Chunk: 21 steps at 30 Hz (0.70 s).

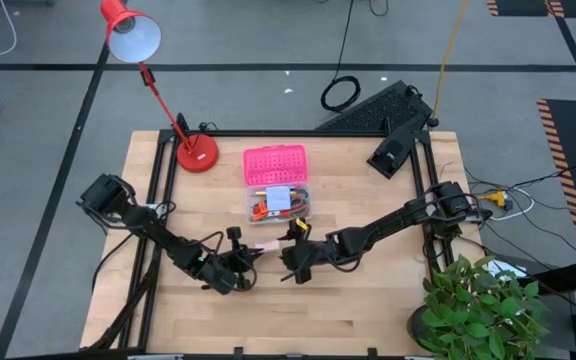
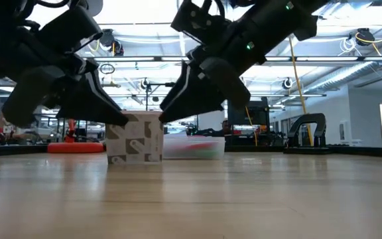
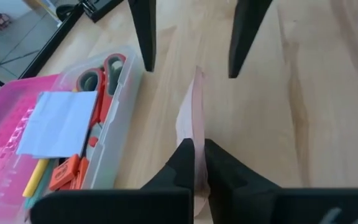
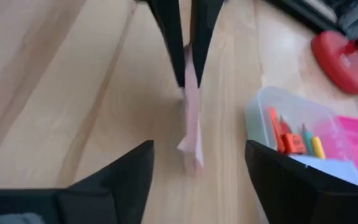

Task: Pack school essentials
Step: Put the light pink sticky note into the pink supply box

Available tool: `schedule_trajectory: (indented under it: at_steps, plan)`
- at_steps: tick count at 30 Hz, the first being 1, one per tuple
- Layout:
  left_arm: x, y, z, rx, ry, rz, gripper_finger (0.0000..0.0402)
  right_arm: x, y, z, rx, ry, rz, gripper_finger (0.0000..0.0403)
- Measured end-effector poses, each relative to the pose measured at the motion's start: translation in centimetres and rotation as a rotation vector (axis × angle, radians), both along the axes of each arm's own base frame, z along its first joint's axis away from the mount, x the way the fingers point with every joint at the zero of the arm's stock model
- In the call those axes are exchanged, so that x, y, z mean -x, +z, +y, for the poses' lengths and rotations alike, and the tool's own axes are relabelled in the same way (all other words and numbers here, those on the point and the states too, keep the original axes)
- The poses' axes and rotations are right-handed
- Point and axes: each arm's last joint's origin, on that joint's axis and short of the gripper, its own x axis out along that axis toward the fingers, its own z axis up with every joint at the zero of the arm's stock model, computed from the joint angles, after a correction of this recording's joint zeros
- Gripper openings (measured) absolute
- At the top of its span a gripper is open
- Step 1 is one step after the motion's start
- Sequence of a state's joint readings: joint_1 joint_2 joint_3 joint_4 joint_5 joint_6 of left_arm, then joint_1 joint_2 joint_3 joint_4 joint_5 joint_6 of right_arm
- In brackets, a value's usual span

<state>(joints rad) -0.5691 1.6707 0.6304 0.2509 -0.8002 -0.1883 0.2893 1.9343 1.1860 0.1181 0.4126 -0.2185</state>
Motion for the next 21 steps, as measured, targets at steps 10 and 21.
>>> schedule_trajectory:
  at_steps: [10, 21]
  plan:
    - [-0.21, 0.75, 0.14, 0.031, 0.003, -0.036, 0.002, -0.1, 0.02, 0.09, 0.003, 0.049, -0.092, 0.0137]
    - [-0.26, 0.72, 0.19, 0.049, 0.001, -0.033, 0.0019, -0.04, -0.06, 0.12, 0.049, 0.079, -0.075, 0.0054]
